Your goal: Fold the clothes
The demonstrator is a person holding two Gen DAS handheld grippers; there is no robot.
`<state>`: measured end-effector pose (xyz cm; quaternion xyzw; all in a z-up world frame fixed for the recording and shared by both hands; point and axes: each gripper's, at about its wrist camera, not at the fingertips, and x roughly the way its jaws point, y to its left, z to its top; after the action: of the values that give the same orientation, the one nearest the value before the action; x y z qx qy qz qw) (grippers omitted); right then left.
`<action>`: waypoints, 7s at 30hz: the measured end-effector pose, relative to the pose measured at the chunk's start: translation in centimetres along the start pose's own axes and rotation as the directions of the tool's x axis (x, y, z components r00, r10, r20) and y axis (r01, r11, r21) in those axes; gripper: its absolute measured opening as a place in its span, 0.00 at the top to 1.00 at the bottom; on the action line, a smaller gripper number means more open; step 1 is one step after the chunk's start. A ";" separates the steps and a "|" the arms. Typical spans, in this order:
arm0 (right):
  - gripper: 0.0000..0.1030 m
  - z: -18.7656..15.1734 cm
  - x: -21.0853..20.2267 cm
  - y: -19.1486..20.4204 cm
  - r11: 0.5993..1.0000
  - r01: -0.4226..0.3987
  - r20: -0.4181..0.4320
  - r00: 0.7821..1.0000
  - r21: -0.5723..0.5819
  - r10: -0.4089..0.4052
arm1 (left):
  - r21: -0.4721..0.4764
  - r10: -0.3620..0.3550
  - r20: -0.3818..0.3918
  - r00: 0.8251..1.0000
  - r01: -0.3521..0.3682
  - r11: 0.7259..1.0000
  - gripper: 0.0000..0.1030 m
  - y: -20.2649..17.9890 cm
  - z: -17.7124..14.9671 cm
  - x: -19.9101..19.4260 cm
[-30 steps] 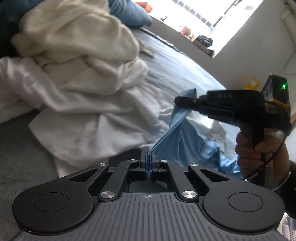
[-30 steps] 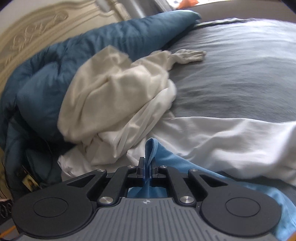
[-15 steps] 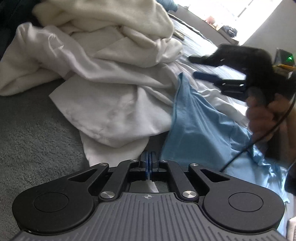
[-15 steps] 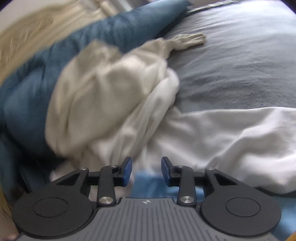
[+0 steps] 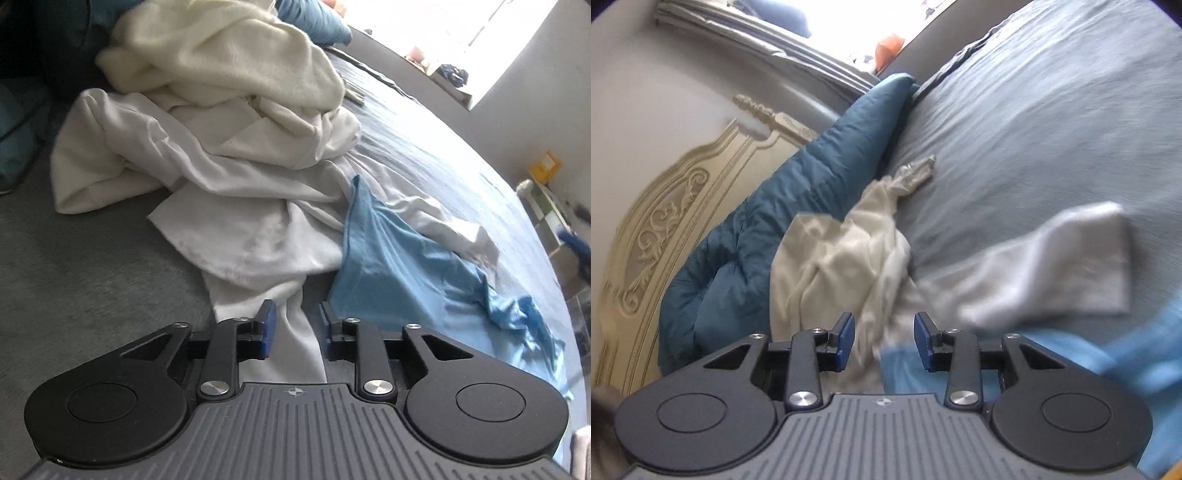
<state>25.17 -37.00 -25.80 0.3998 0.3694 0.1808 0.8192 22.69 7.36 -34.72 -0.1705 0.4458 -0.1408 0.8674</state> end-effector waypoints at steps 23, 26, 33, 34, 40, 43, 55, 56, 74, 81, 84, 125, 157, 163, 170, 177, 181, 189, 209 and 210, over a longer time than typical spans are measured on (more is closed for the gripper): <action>0.79 -26.0 0.4 4.7 0.891 0.112 -0.463 0.822 -0.440 -0.332 | 0.059 0.015 -0.399 0.917 0.010 0.998 0.66 -5.7 -19.7 -9.7; 0.85 -27.5 2.1 6.2 0.826 0.110 -0.408 0.828 -0.553 -0.384 | 0.089 0.068 -0.392 0.918 -0.036 0.995 0.79 -5.5 -21.3 -9.5; 0.88 -31.1 6.9 7.9 0.697 0.119 -0.318 0.827 -0.707 -0.464 | 0.009 0.054 -0.373 0.926 -0.055 0.998 0.87 -4.3 -22.2 -10.1; 0.88 -31.3 7.3 8.2 0.700 0.110 -0.316 0.836 -0.705 -0.450 | 0.007 0.048 -0.377 0.925 -0.050 0.999 0.87 -4.4 -22.2 -10.2; 0.88 -31.4 5.1 10.6 0.664 0.056 -0.295 0.866 -0.746 -0.404 | 0.016 0.012 -0.407 0.913 -0.006 1.000 0.81 -4.3 -22.4 -10.0; 0.88 -31.1 2.6 9.8 0.646 0.066 -0.299 0.847 -0.761 -0.439 | 0.023 -0.022 -0.411 0.911 0.034 0.999 0.95 -4.4 -22.6 -10.1; 0.87 -30.6 -1.3 7.0 0.677 0.090 -0.355 0.797 -0.730 -0.489 | -0.388 -0.228 -0.422 0.878 0.052 0.920 0.96 3.3 -22.8 -10.1; 0.87 -30.7 -1.3 7.0 0.669 0.086 -0.354 0.795 -0.738 -0.493 | -0.352 -0.211 -0.430 0.878 0.052 0.935 0.96 3.0 -22.6 -10.2; 0.87 -38.7 -1.2 9.0 0.679 -0.289 -0.633 0.700 -0.674 -0.330 | 0.031 -0.053 -0.422 0.905 0.072 0.997 0.77 -3.0 -18.8 -10.1; 0.87 -28.2 0.1 7.0 0.710 0.051 -0.311 0.875 -0.702 -0.371 | 0.040 -0.057 -0.342 0.938 0.076 0.996 0.77 -2.5 -15.0 -9.2; 0.87 -24.9 2.8 6.7 0.688 0.127 -0.195 0.908 -0.714 -0.370 | 0.002 -0.071 -0.293 0.954 0.075 0.997 0.77 -2.6 -12.1 -6.7; 0.88 -19.3 13.0 2.7 0.699 0.324 -0.048 0.889 -0.637 -0.456 | 0.254 0.131 -0.085 0.988 -0.106 0.961 0.98 -4.0 1.2 7.0; 0.81 -6.9 -7.3 -9.0 0.671 0.706 0.263 0.707 -0.225 -0.656 | 0.471 -0.076 -0.232 0.970 0.180 0.864 0.68 -22.1 0.0 13.3; 0.59 -0.8 -7.3 -11.1 0.656 0.690 0.255 0.723 -0.304 -0.642 | 0.527 -0.038 -0.213 0.976 0.147 0.837 0.67 -25.1 0.0 15.2; 0.57 4.1 -1.1 -12.8 0.620 0.629 0.127 0.742 -0.469 -0.658 | 0.661 0.040 -0.181 0.983 0.091 0.745 0.67 -29.1 -1.1 17.7; 0.92 6.3 0.1 -15.6 0.664 0.616 0.013 0.737 -0.425 -0.676 | 0.683 0.073 -0.149 0.986 0.050 0.728 0.82 -30.5 -1.0 19.0; 0.93 5.9 -3.0 -14.7 0.676 0.634 0.154 0.762 -0.375 -0.629 | 0.637 0.069 -0.125 0.990 0.027 0.770 0.88 -30.5 -0.3 19.5; 0.92 5.2 -3.6 -17.4 0.719 0.645 0.247 0.764 -0.257 -0.597 | 0.533 0.034 -0.122 0.992 0.036 0.845 0.81 -29.4 0.4 20.5; 0.47 5.3 -6.8 -14.0 0.935 0.337 0.116 0.939 -0.113 -0.324 | 0.340 0.075 -0.011 0.997 -0.067 0.938 0.48 -20.0 4.7 15.3; 0.47 4.9 -5.2 -13.2 0.937 0.319 0.070 0.948 -0.141 -0.312 | 0.352 0.095 -0.007 0.995 -0.087 0.932 0.48 -19.6 4.8 15.5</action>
<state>25.36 -50.76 -31.80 0.2765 0.3949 0.0653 0.8737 33.52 -15.61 -35.10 0.0094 0.4312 -0.1799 0.8841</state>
